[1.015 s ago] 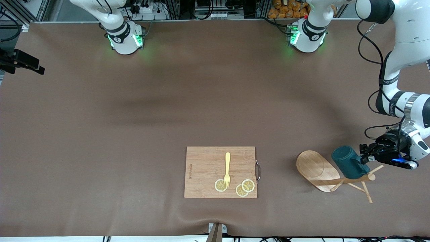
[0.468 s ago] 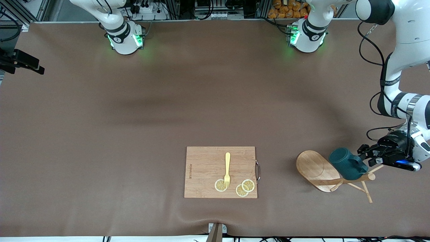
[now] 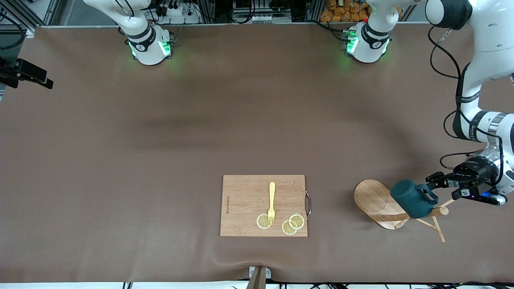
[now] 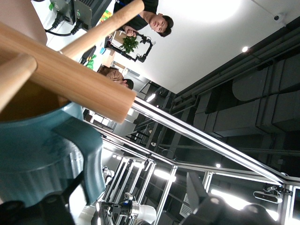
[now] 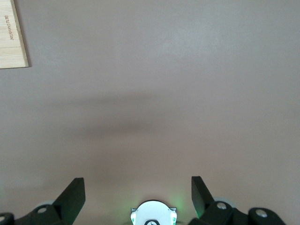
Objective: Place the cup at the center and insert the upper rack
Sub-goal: 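Lower the mug onto the peg and open the left gripper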
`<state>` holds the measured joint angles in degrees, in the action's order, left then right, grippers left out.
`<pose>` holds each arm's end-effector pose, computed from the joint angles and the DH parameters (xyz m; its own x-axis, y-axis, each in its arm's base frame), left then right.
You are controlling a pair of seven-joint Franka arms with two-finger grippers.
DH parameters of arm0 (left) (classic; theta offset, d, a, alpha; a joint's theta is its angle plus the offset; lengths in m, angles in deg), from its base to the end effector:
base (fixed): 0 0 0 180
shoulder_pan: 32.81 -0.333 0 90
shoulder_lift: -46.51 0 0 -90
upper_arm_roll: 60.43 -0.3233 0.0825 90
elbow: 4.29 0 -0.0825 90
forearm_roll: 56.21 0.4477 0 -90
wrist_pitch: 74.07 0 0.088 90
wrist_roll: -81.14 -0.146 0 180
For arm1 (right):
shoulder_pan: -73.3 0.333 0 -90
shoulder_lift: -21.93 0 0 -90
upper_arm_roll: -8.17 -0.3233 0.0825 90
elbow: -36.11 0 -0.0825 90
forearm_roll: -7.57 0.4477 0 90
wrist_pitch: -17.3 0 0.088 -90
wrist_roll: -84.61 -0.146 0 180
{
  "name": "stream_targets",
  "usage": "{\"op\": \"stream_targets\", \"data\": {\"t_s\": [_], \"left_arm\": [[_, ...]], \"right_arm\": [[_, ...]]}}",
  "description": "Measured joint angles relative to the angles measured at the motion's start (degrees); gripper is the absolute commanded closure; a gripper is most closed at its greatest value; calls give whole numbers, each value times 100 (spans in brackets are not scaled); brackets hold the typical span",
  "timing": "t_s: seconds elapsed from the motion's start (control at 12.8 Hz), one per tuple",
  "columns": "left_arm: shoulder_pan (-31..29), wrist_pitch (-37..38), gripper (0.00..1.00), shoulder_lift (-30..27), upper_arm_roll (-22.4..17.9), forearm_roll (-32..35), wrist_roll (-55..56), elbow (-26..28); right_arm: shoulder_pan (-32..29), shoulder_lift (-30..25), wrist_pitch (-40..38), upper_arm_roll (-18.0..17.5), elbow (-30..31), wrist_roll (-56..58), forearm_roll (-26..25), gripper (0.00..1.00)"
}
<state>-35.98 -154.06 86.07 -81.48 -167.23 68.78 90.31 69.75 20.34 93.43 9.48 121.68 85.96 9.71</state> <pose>0.7367 0.1182 0.2668 0.8274 0.3219 -0.4602 0.3575 0.3301 0.8736 0.5757 -0.0430 0.6309 0.9894 -0.0514 -0.1355 -0.0575 -0.9975 -0.0410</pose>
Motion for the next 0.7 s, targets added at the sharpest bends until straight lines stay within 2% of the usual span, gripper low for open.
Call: {"op": "stream_targets", "data": {"t_s": [0.7], "left_arm": [[-226,181,0,87,-1,119,0,-8]], "right_arm": [[0,0,-7,0,-11,0,0,0]]}}
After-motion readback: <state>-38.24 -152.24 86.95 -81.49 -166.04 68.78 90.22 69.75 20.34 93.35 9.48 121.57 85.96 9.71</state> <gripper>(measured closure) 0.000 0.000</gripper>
